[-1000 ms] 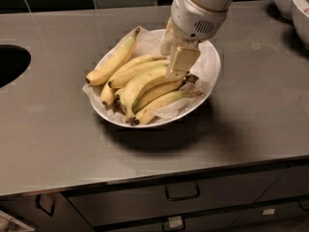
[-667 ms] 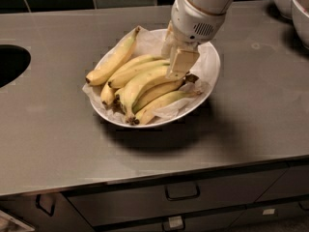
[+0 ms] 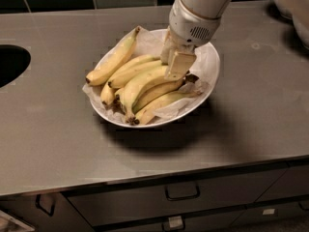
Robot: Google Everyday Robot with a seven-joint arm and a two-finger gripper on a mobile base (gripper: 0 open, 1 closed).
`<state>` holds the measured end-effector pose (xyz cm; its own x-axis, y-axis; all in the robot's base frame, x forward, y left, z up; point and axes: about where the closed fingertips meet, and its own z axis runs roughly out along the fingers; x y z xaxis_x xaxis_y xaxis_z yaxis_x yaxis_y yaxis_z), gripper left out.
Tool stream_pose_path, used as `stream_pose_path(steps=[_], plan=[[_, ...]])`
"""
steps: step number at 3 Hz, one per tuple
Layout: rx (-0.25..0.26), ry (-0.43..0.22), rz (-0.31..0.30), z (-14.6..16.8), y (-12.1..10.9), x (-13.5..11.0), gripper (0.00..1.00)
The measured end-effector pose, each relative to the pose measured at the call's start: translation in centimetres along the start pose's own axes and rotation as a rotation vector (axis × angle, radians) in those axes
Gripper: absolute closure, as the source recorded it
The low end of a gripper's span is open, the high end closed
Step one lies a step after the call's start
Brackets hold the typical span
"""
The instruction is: Pick banana from white bowl
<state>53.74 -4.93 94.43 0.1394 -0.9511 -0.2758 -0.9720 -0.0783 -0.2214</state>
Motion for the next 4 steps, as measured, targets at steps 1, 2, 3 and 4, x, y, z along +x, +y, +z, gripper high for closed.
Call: stream_pose_path(steps=[1, 2, 3, 4], plan=[[-0.012, 0.002, -0.001, 0.5, 0.1, 0.0, 0.55], [-0.017, 0.002, -0.001, 0.4, 0.3, -0.1, 0.55], [-0.024, 0.003, -0.007, 0.6, 1.5, -0.3, 0.55], [-0.024, 0.007, -0.021, 0.5, 2.5, -0.8, 0.55]])
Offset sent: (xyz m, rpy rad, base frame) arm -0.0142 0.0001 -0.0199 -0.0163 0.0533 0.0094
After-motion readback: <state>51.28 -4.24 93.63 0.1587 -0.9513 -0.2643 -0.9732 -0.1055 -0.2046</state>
